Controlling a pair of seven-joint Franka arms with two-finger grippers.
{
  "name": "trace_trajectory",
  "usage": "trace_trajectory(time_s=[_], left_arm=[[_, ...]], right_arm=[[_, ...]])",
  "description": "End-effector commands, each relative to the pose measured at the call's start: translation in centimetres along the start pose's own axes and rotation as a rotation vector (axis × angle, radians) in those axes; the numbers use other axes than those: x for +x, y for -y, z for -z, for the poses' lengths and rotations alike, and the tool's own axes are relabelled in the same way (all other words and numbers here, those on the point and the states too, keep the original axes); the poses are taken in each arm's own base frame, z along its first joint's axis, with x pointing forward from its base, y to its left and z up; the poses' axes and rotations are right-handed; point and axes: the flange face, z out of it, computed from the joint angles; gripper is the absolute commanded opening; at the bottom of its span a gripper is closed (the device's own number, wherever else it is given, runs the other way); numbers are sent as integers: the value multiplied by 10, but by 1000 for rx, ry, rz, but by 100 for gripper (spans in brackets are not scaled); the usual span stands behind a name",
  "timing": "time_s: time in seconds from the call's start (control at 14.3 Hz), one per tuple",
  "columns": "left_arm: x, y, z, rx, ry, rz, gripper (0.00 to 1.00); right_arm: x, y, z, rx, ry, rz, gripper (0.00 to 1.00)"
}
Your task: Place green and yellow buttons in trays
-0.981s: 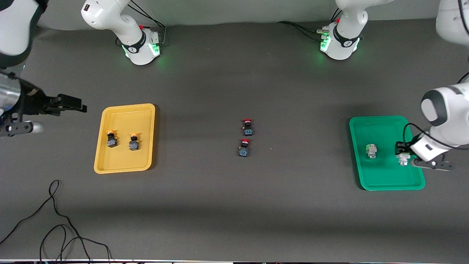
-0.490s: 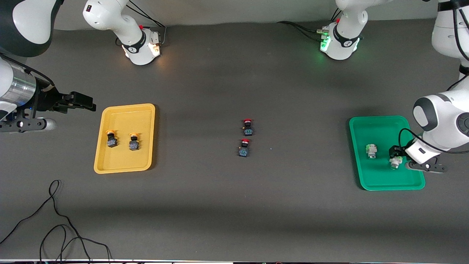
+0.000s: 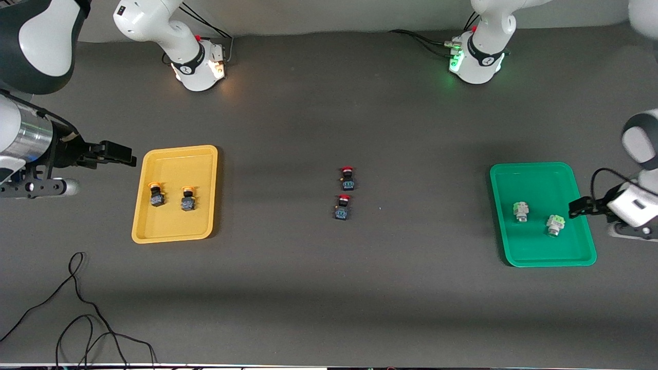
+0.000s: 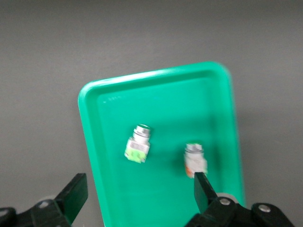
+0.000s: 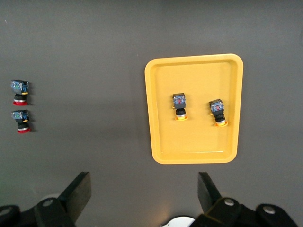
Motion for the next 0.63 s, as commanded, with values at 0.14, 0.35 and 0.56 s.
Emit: trace_trajectory(time_s=[0.14, 0.35, 0.56], left_arm=[[5, -77, 101, 2, -7, 30, 100], [-2, -114, 131, 1, -22, 38, 100], [-11, -147, 147, -1, -4, 66, 100]], right_arm=[[9, 6, 14, -32, 11, 0, 100], [8, -10, 17, -10, 24, 7, 100], [3, -4, 20, -40, 24, 26, 100]])
